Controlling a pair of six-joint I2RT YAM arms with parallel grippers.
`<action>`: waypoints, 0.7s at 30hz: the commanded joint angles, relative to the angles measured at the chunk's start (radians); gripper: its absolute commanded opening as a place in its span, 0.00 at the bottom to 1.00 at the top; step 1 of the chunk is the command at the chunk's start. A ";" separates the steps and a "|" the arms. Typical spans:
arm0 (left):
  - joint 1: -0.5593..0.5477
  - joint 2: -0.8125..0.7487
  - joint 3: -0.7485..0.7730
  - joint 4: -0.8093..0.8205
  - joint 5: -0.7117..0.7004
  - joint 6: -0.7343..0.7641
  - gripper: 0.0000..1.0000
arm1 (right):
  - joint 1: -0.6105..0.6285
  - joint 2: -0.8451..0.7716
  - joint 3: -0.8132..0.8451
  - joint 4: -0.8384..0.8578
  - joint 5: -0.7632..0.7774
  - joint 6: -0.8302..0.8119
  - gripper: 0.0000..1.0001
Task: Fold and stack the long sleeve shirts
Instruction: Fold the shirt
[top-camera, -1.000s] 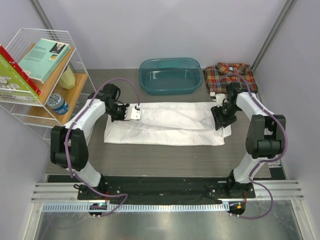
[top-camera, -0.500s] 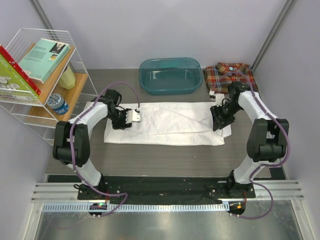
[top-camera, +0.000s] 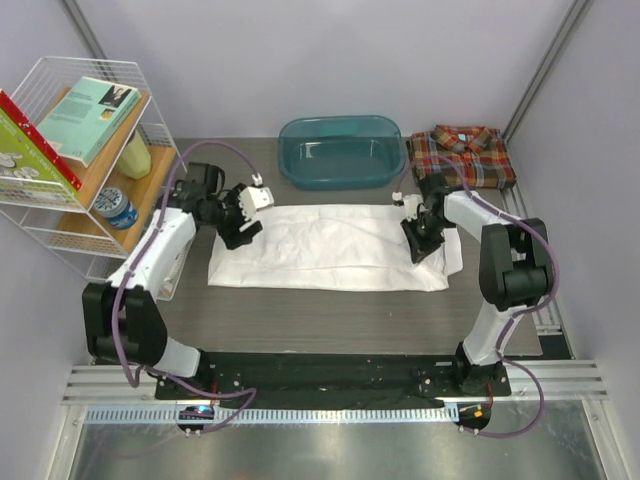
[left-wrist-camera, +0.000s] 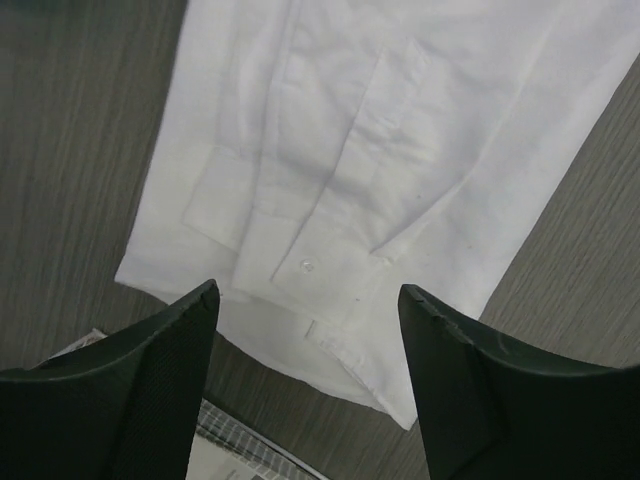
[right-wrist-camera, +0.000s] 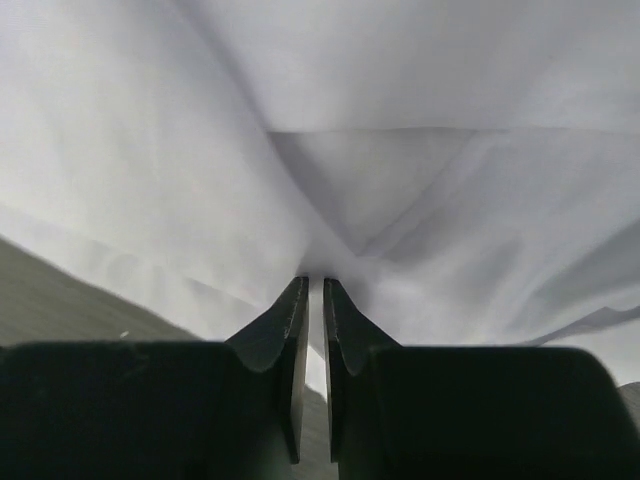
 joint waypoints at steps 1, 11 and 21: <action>0.027 -0.159 0.004 0.067 0.099 -0.178 0.76 | -0.029 0.060 -0.024 0.104 0.171 -0.012 0.16; 0.034 0.025 0.051 -0.077 0.056 -0.231 1.00 | -0.063 0.007 -0.027 0.099 0.201 -0.084 0.20; 0.002 0.205 0.042 0.118 -0.169 -0.384 1.00 | -0.044 -0.127 0.054 -0.010 0.029 -0.032 0.34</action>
